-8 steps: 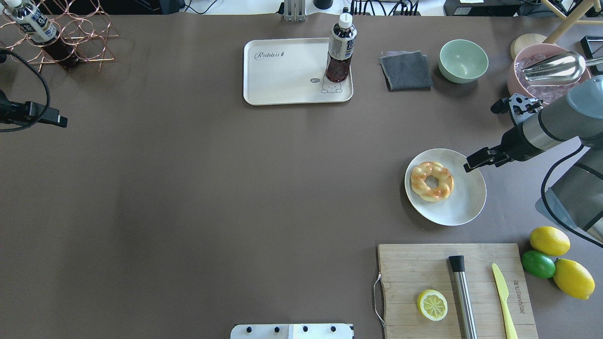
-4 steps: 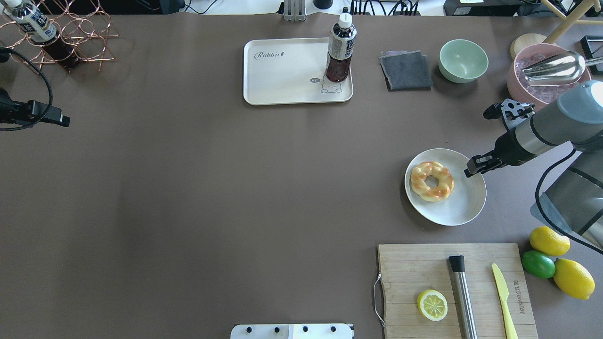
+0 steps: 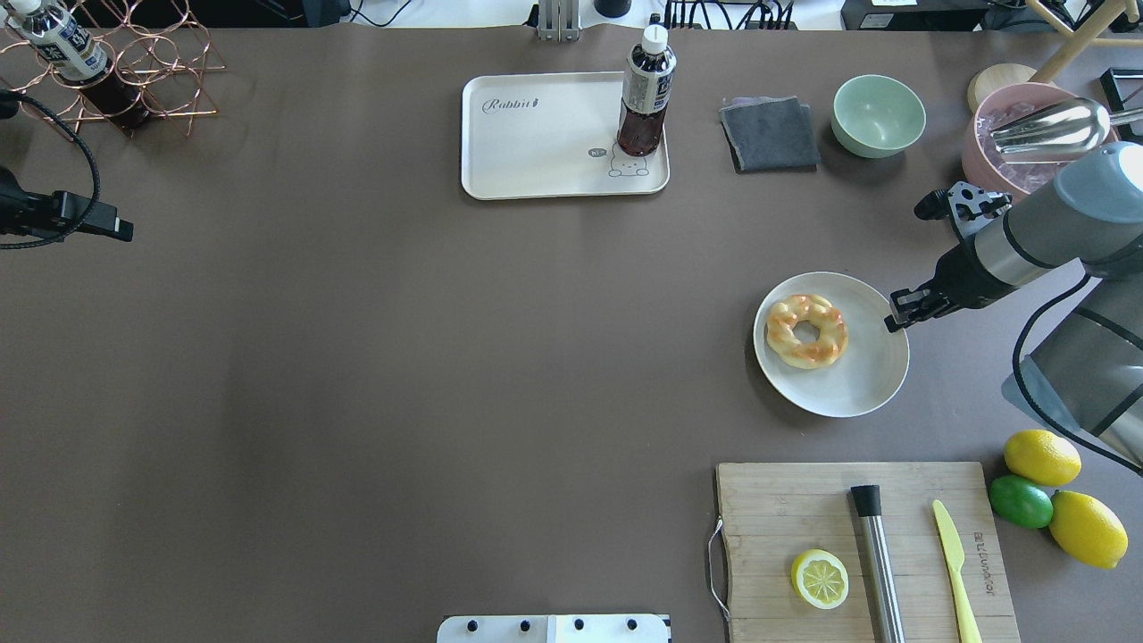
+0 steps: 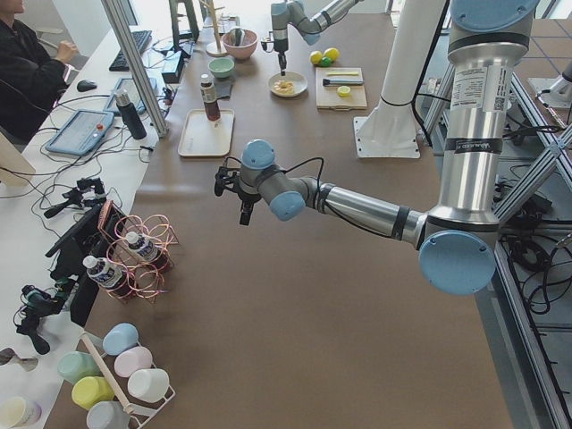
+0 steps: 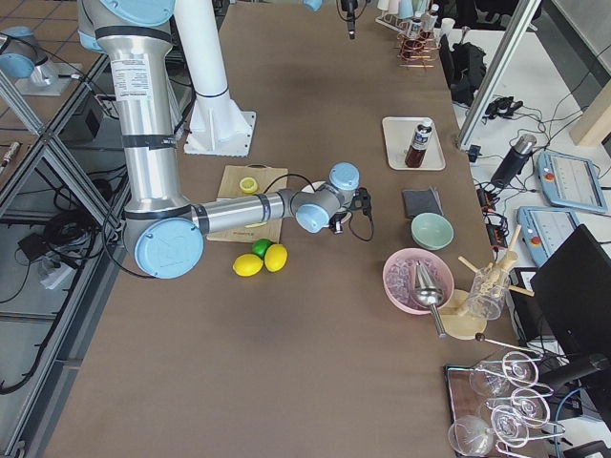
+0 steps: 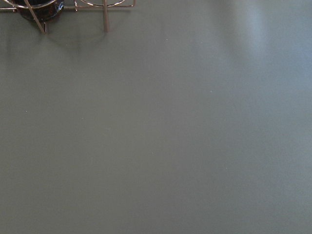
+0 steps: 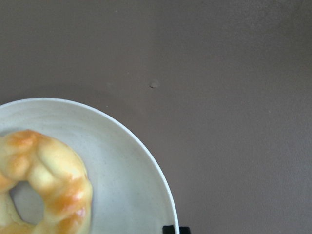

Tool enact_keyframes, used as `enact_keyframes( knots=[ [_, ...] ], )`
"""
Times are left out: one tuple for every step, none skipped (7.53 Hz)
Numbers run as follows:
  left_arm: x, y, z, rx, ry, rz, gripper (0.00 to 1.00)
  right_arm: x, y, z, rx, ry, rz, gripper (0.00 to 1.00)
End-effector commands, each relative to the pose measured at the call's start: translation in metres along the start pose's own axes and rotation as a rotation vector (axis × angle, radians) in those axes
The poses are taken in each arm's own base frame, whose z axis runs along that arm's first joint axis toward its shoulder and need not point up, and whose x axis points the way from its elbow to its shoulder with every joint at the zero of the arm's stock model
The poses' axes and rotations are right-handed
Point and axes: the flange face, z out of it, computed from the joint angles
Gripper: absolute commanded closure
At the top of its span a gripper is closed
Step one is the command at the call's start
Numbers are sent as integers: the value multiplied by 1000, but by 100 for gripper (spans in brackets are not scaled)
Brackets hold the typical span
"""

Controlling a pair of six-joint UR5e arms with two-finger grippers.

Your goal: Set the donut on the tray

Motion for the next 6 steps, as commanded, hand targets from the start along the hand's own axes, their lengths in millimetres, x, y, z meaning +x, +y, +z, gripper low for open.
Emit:
enact_keyframes(
  knots=[
    [9,0,-3,-22,34,15,3,-38,-51,-50,-4,-101,115,100],
    [19,-4,-7,-38,71,21,3,-66,-74,-71,13,-137,163,100],
    [36,-12,-9,-26,90,32,3,-92,-89,-82,30,-159,177,100],
    [81,-27,-10,-21,136,-36,3,-125,-103,-101,54,-191,188,100],
    [135,-34,-4,-41,188,-110,3,-161,-106,-112,59,-225,218,100],
    [188,-26,10,-85,229,-166,3,-196,-105,-113,53,-249,225,100]
  ],
)
